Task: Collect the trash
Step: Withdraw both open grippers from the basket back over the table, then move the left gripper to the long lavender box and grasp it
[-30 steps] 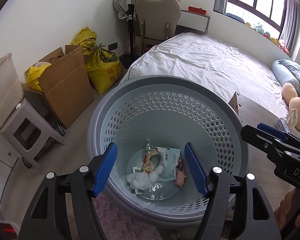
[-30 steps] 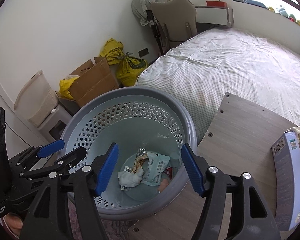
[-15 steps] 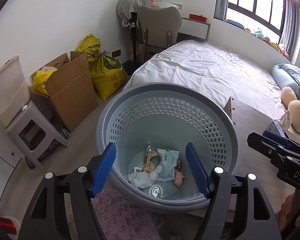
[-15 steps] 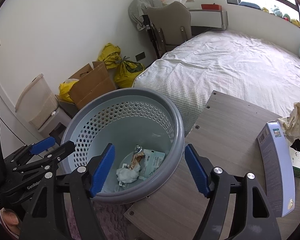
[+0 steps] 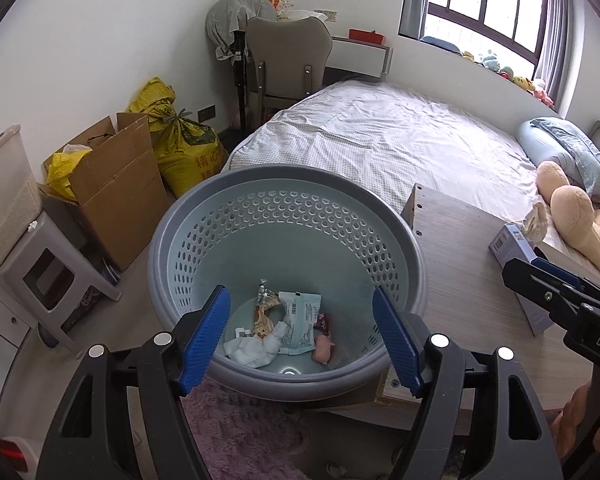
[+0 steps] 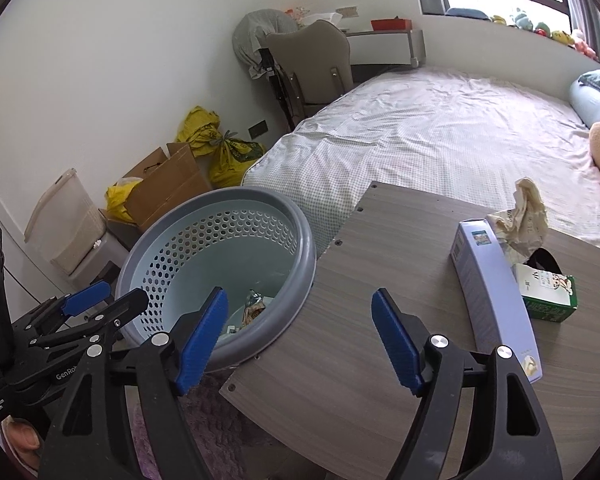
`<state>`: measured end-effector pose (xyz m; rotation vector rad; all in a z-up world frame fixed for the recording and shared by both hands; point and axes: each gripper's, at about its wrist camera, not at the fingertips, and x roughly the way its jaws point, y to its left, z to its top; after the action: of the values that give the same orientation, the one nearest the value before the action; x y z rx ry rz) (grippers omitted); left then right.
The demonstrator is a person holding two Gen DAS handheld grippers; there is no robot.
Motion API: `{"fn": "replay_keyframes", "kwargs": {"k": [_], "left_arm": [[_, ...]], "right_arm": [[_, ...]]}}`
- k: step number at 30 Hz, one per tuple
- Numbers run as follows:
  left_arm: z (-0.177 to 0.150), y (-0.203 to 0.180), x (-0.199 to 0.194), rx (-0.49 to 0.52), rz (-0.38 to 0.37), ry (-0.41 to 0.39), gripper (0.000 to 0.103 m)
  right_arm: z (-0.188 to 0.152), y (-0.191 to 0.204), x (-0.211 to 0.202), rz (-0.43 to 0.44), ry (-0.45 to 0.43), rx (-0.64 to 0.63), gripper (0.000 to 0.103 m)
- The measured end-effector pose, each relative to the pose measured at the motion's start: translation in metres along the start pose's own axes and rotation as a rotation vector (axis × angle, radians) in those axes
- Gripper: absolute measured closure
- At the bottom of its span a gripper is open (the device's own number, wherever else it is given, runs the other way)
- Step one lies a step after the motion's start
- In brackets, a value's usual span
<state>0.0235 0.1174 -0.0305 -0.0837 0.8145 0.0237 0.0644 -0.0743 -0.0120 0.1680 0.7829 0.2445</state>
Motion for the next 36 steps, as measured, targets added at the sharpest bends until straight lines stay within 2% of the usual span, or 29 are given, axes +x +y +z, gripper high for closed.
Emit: {"fn": "replay_keyframes", "kwargs": {"k": [14, 25, 36], "left_arm": [[-0.008, -0.051, -0.009, 0.073, -0.073, 0.001, 0.033], [-0.016, -0.112, -0.009, 0.159, -0.132, 0.011, 0.033], [-0.017, -0.168, -0.011, 0.238, -0.138, 0.005, 0.033]], "right_arm": [[-0.019, -0.049, -0.042, -0.068, -0.052, 0.077, 0.030], [-0.043, -0.116, -0.072, -0.148, -0.069, 0.182, 0.030], [-0.061, -0.173, -0.101, -0.186, -0.105, 0.263, 0.030]]}}
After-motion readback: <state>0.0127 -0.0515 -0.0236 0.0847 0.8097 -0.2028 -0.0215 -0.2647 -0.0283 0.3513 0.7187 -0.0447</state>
